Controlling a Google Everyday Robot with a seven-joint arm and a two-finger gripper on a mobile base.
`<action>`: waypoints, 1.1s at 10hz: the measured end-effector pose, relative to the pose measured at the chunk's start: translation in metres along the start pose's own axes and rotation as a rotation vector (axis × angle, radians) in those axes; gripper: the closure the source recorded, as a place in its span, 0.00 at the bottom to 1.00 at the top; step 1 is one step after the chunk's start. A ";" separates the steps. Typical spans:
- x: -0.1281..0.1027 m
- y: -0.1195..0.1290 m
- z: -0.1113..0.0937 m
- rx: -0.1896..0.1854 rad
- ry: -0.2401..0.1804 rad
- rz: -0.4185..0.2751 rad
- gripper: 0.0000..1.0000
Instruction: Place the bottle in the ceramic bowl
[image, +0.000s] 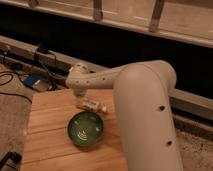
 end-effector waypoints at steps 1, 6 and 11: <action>0.000 0.001 0.012 0.013 -0.013 0.010 0.20; -0.017 0.000 0.034 0.092 -0.110 0.092 0.42; -0.023 -0.005 0.038 0.132 -0.137 0.092 0.92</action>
